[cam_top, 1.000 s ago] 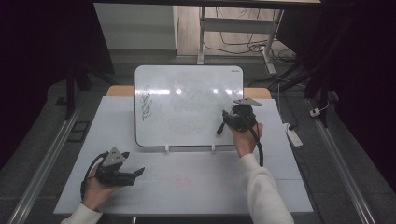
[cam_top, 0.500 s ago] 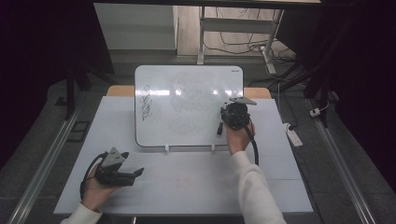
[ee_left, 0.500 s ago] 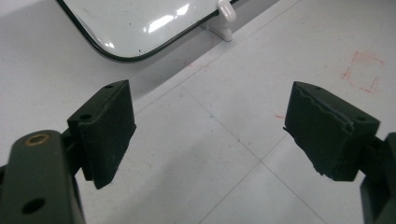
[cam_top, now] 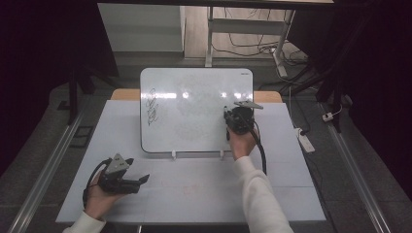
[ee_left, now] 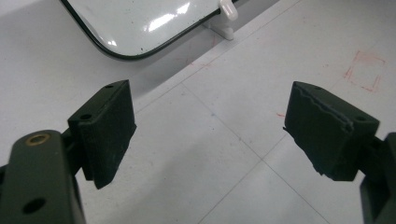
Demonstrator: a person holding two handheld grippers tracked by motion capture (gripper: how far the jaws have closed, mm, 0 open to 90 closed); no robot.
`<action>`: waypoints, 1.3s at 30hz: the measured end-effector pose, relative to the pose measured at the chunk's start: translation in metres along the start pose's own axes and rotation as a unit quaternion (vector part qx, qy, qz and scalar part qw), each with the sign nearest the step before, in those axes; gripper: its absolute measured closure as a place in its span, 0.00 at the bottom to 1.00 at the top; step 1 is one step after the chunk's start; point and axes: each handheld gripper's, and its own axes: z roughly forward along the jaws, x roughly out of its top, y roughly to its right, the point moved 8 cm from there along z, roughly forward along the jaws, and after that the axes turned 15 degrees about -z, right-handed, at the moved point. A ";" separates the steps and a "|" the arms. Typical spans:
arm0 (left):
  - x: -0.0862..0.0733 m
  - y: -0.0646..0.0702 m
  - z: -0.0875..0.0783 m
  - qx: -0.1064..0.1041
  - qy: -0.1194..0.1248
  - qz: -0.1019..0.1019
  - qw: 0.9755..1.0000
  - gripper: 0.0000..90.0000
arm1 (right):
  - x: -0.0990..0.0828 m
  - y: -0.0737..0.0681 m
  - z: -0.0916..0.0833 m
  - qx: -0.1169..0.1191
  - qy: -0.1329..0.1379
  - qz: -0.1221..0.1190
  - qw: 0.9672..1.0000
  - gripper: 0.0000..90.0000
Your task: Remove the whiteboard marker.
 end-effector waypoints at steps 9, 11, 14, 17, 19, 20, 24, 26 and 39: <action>-0.001 -0.001 0.000 0.001 -0.001 -0.003 1.000 0.19 | -0.001 -0.003 -0.017 0.014 0.040 -0.020 0.999 0.90; 0.000 -0.001 0.000 0.001 0.000 -0.003 1.000 0.19 | -0.001 -0.003 -0.022 0.022 0.052 -0.018 0.998 0.90; 0.001 -0.001 0.000 0.002 0.001 -0.004 1.000 0.19 | 0.000 -0.004 -0.030 0.030 0.070 -0.022 0.997 0.90; 0.003 -0.001 0.001 0.001 0.003 -0.008 1.000 0.20 | 0.000 -0.004 -0.034 0.035 0.079 -0.026 0.996 0.90; 0.004 0.000 0.001 0.000 0.005 -0.009 1.000 0.20 | -0.001 -0.004 -0.037 0.042 0.086 -0.027 0.995 0.90; 0.005 0.001 0.001 -0.001 0.005 -0.010 1.000 0.20 | -0.002 -0.004 -0.041 0.051 0.092 -0.025 0.994 0.90; 0.010 0.006 0.002 0.001 0.001 -0.003 1.000 0.20 | -0.003 -0.003 -0.046 0.061 0.099 -0.029 0.993 0.90; 0.018 0.015 0.002 -0.001 0.004 0.005 1.000 0.20 | -0.003 -0.004 -0.052 0.073 0.106 -0.031 0.991 0.90; 0.063 0.055 0.011 -0.048 0.023 0.012 0.999 0.21 | -0.007 -0.022 -0.080 0.124 0.125 -0.059 0.983 0.90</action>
